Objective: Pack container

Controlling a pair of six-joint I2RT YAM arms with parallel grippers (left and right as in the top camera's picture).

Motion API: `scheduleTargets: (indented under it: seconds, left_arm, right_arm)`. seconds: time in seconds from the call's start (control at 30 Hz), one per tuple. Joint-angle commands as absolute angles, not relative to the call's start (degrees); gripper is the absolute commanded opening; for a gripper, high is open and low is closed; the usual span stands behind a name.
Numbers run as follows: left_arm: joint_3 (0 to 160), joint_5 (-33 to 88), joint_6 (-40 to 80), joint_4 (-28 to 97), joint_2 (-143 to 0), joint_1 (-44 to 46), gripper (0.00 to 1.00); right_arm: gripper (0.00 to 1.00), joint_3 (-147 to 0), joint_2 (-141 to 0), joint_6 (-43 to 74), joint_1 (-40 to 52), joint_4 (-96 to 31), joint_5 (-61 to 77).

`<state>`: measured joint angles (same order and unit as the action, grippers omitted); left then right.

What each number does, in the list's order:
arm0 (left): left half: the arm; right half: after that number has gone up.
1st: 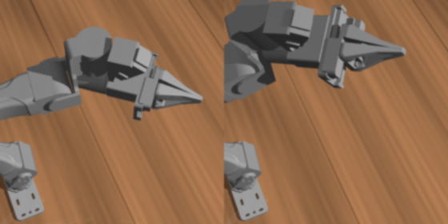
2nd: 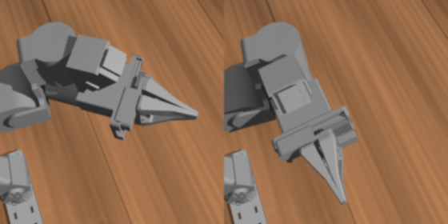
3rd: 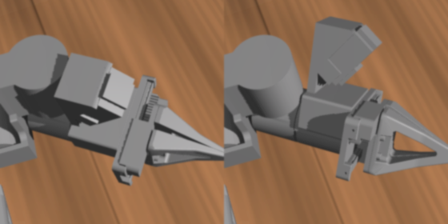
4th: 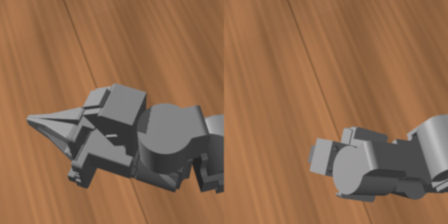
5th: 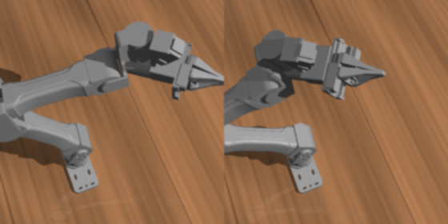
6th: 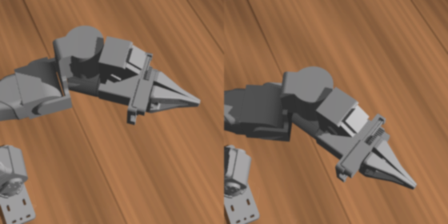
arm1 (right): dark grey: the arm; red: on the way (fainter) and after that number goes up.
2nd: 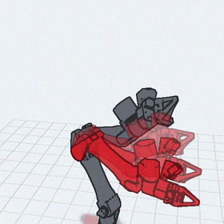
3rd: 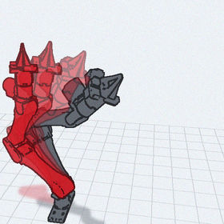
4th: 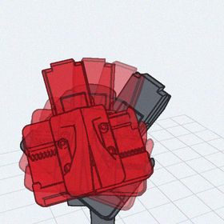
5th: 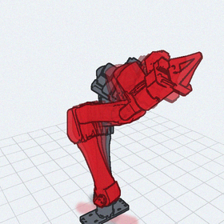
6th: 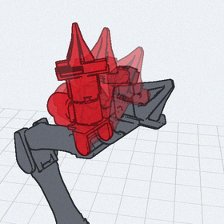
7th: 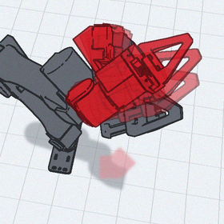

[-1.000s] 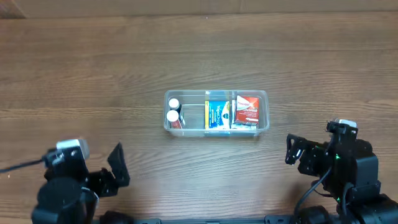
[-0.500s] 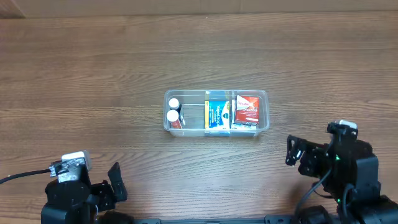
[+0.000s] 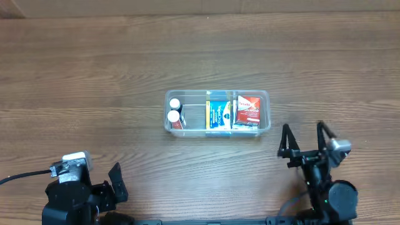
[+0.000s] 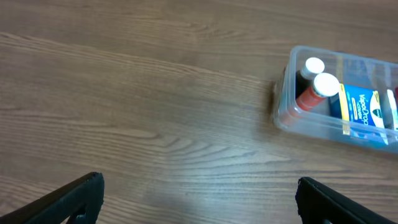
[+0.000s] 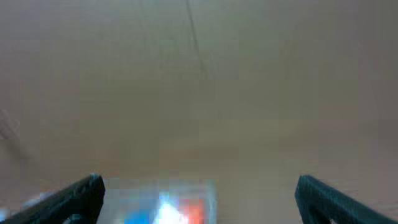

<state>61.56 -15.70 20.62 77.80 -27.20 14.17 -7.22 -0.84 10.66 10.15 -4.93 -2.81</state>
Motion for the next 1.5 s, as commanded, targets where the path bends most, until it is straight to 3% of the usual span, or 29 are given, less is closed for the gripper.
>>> scheduleTargets:
  seconds: [0.0, 0.07, 0.73, 0.87, 1.03, 1.27, 1.37, 1.47]
  left_arm:
    - [61.5, -16.5, 20.8, 77.6, -26.7, 14.4, 1.0]
    - [61.5, -16.5, 20.8, 77.6, -26.7, 14.4, 1.0]
    - [61.5, -16.5, 20.8, 77.6, -26.7, 14.2, 1.0]
    - [60.4, -15.8, 20.7, 76.5, -25.1, 4.4, 1.0]
    - [44.1, -4.4, 2.1, 55.0, -16.6, 0.8, 1.0]
    - [10.4, 4.6, 4.8, 8.3, -5.0, 0.8, 1.0]
    - [2.5, 4.5, 7.8, 0.0, -2.2, 0.8, 1.0]
    - [0.3, 4.1, 7.7, 4.1, -0.2, 0.8, 1.0]
  right_arm:
    - [1.0, -0.5, -0.2, 7.2, 10.0, 1.6, -2.6]
    - [1.0, -0.5, -0.2, 7.2, 10.0, -4.9, -2.7]
    - [1.0, -0.5, -0.2, 7.2, 10.0, -4.6, -2.7]
    - [1.0, -0.5, -0.2, 7.2, 10.0, -4.6, -2.7]
    - [1.0, -0.5, -0.2, 7.2, 10.0, -4.6, -2.7]
    - [1.0, -0.5, -0.2, 7.2, 10.0, -4.6, -2.7]
    - [1.0, -0.5, -0.2, 7.2, 10.0, -4.6, -2.7]
    - [1.0, -0.5, -0.2, 7.2, 10.0, -4.6, -2.7]
